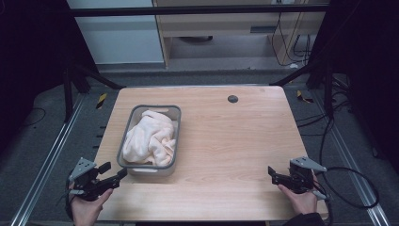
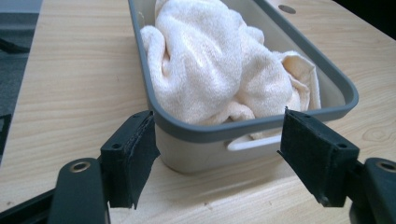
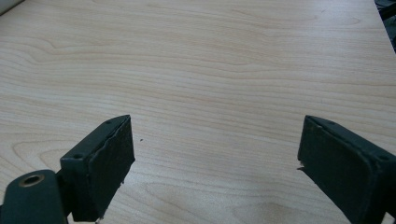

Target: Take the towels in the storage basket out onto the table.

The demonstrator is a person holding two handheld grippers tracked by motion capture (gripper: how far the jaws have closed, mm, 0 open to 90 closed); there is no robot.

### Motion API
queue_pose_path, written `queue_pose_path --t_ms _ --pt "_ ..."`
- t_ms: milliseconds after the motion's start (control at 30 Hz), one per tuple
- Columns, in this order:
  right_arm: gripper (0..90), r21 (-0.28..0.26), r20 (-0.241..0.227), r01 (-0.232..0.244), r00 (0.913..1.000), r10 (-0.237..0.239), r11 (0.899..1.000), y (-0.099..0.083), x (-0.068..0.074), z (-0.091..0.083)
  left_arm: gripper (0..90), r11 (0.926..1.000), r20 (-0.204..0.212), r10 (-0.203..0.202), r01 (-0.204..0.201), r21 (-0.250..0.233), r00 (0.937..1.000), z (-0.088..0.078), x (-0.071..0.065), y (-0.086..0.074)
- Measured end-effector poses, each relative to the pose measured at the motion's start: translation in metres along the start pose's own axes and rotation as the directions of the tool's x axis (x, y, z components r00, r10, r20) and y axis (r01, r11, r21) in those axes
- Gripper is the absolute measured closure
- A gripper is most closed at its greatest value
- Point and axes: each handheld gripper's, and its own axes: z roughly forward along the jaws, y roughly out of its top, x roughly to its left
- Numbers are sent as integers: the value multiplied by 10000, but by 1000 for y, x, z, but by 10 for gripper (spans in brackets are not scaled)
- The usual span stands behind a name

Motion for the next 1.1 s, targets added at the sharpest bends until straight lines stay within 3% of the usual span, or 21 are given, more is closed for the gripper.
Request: queue_pose_path --t_ms 433,700,1100 --pt "104 153 84 104 9999 -105 9998 -1 1 1 260 9992 125 115 -110 -378 9999 -5 -5 20" --pt "97 48 180 -38 9998 37 10000 -1 -2 0 258 9983 302 402 -389 -427 9987 4 -14 38" --pt "87 81 214 126 9997 -128 9999 0 -1 1 256 9973 385 647 -633 -360 9972 14 -19 56"
